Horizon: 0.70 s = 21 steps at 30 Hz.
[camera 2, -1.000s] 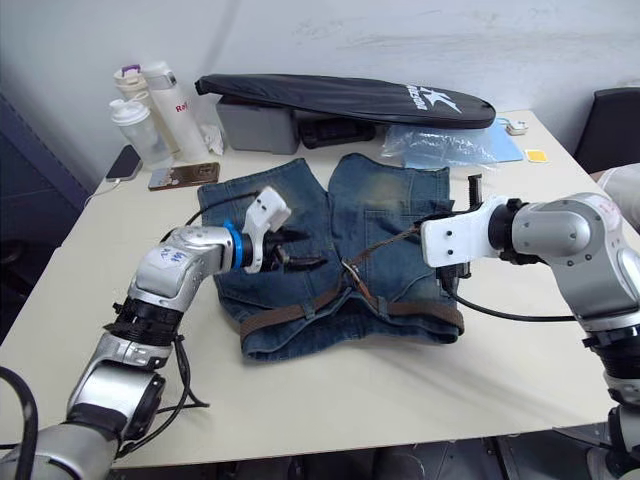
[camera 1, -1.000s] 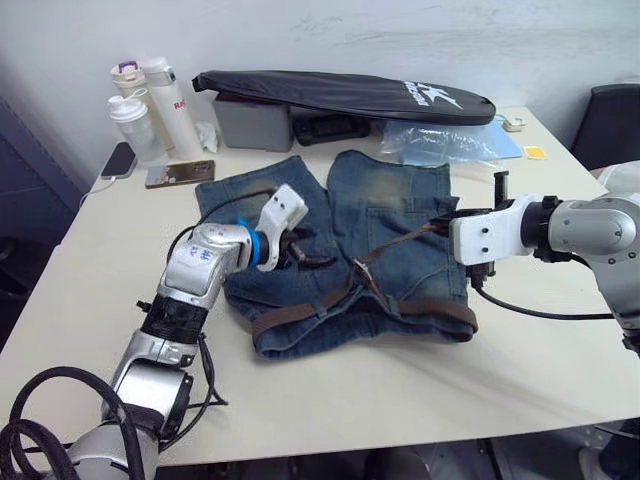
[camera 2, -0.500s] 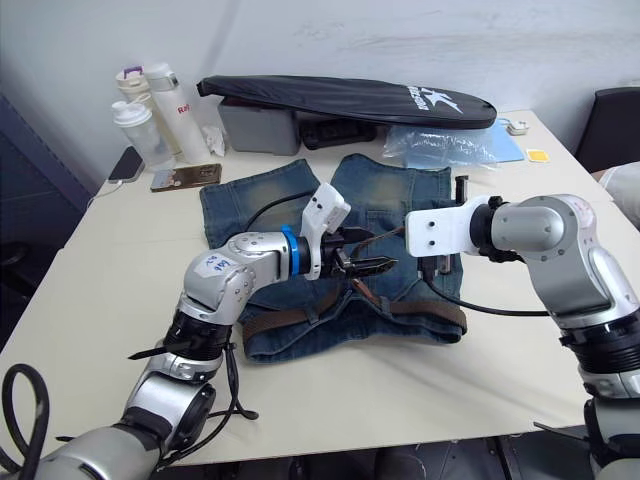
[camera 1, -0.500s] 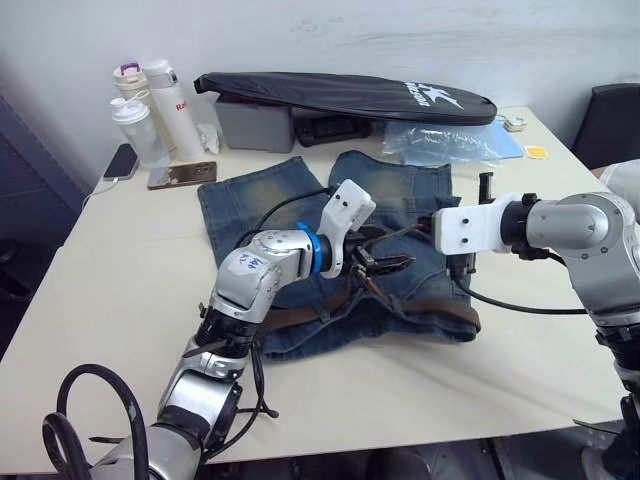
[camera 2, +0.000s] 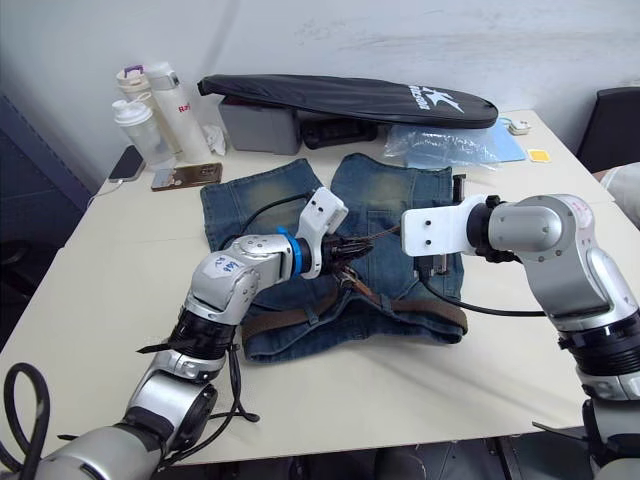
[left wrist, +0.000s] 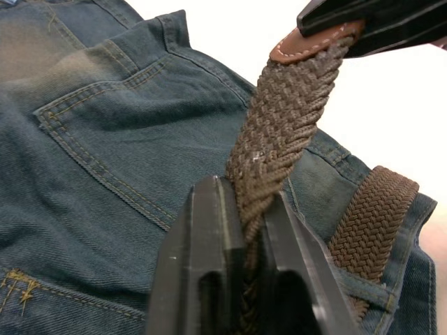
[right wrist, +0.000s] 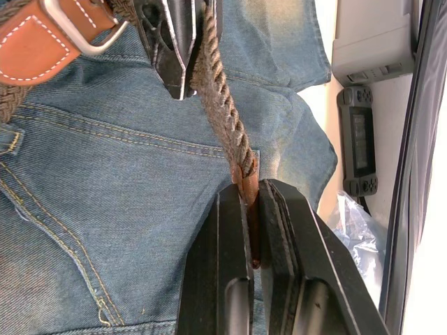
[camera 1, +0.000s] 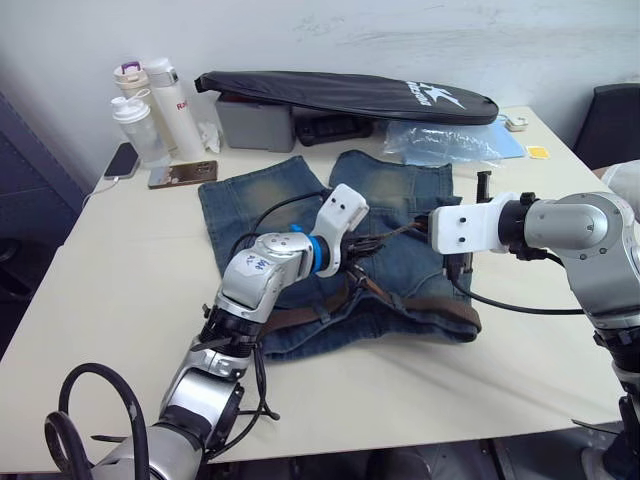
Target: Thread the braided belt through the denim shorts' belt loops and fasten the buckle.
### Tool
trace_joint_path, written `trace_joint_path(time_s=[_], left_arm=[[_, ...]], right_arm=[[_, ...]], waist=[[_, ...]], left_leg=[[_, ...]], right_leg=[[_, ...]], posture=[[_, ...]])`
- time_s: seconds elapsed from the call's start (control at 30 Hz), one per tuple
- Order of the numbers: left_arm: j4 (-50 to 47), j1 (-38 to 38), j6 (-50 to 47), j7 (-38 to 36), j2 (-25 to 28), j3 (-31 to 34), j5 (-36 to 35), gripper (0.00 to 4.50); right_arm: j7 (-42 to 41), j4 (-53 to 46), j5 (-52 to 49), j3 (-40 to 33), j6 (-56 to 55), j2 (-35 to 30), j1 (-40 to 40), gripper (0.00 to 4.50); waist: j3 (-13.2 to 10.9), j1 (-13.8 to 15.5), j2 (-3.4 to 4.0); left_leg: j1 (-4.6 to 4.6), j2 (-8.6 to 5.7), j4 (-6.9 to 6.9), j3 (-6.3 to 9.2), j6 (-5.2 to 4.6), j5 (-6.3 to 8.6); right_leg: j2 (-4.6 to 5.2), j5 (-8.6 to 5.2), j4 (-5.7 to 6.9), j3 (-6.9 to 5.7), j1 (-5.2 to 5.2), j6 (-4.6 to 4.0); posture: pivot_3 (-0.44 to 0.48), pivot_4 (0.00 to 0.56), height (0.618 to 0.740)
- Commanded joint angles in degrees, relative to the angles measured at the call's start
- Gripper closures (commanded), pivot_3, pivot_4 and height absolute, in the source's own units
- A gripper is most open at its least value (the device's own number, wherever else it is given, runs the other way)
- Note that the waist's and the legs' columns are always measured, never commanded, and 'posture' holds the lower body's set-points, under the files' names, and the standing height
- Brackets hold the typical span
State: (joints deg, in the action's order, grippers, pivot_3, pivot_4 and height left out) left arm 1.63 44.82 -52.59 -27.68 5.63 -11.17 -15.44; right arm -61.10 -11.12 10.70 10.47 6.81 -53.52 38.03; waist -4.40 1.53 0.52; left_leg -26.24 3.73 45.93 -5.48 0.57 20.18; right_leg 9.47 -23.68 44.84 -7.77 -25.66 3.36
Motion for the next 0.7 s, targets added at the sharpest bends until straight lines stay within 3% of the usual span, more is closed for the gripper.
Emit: trace_joint_path(time_s=[0.03,0.2,0.23,0.3,0.37,0.47,0.53,0.7], left_arm=[[-1.9,2.5,0.3,-0.5,-1.0,1.8,-2.0,4.48],[-2.0,2.1,-2.0,0.1,-2.2,3.7,-3.1,4.48],[-1.9,2.0,-2.8,0.3,-2.6,4.3,-3.6,4.5],[-1.4,2.9,-11.2,4.5,-7.7,13.0,-9.2,4.5],[-1.7,3.4,-18.5,7.3,-10.9,18.6,-12.3,4.5],[-1.3,3.2,-25.1,14.6,-14.9,27.1,-13.0,4.5],[-1.0,2.4,-28.1,21.2,-18.8,35.0,-13.0,4.5],[-3.9,0.6,-34.4,27.5,-23.1,43.5,-14.4,4.5]], right_arm=[[0.5,-1.5,0.1,-1.4,1.1,-0.1,0.6,4.5],[1.0,-3.3,-4.5,-3.2,6.9,3.1,1.0,4.5],[0.7,-3.8,-5.3,-3.4,8.1,3.4,1.0,3.64],[-0.8,-7.9,-11.3,-6.3,15.0,4.4,0.3,2.99],[-1.3,-11.8,-16.3,-9.4,21.3,4.4,-0.6,2.03],[-2.5,-17.9,-24.3,-14.0,34.2,2.6,-3.1,0.63],[-1.2,-21.1,-31.4,-17.5,43.6,3.9,-3.8,0.63],[3.6,-24.2,-39.5,-20.3,52.2,7.4,-6.2,0.63]], waist=[[0.0,0.0,0.0],[0.0,0.0,-0.01],[0.0,0.0,0.0],[0.0,0.0,0.0],[0.0,0.2,0.0],[0.0,0.5,-0.01],[0.0,0.5,-0.16],[-0.1,0.3,-0.29]], left_leg=[[-0.01,0.0,0.0,0.0,0.0,0.0],[-0.04,0.0,0.0,0.0,0.0,0.0],[-0.04,-0.01,0.0,0.0,0.0,0.0],[-0.01,0.01,0.01,0.02,-0.01,0.0],[-0.05,0.04,0.01,0.08,-0.02,-0.01],[-0.03,0.01,-0.12,0.09,-0.04,0.0],[0.0,0.01,-0.29,0.14,-0.12,0.04],[0.08,-0.05,-0.94,0.22,-0.72,0.03]], right_leg=[[0.0,0.0,0.0,0.0,0.0,0.0],[0.02,0.0,0.0,-0.01,0.03,0.0],[0.02,0.0,0.0,-0.01,0.03,0.0],[0.01,0.0,0.0,-0.02,0.02,0.0],[-0.03,0.01,0.02,-0.01,0.01,0.01],[-0.04,0.01,0.01,0.0,0.12,0.01],[-0.05,0.01,-0.05,0.0,0.19,0.01],[-0.03,0.1,-0.87,-0.11,0.28,0.18]], posture=[[0.0,0.15,0.622],[0.0,0.15,0.622],[0.0,0.15,0.622],[0.0,0.15,0.622],[0.0,0.15,0.622],[0.0,0.15,0.622],[0.0,0.15,0.622],[0.0,0.15,0.622]])
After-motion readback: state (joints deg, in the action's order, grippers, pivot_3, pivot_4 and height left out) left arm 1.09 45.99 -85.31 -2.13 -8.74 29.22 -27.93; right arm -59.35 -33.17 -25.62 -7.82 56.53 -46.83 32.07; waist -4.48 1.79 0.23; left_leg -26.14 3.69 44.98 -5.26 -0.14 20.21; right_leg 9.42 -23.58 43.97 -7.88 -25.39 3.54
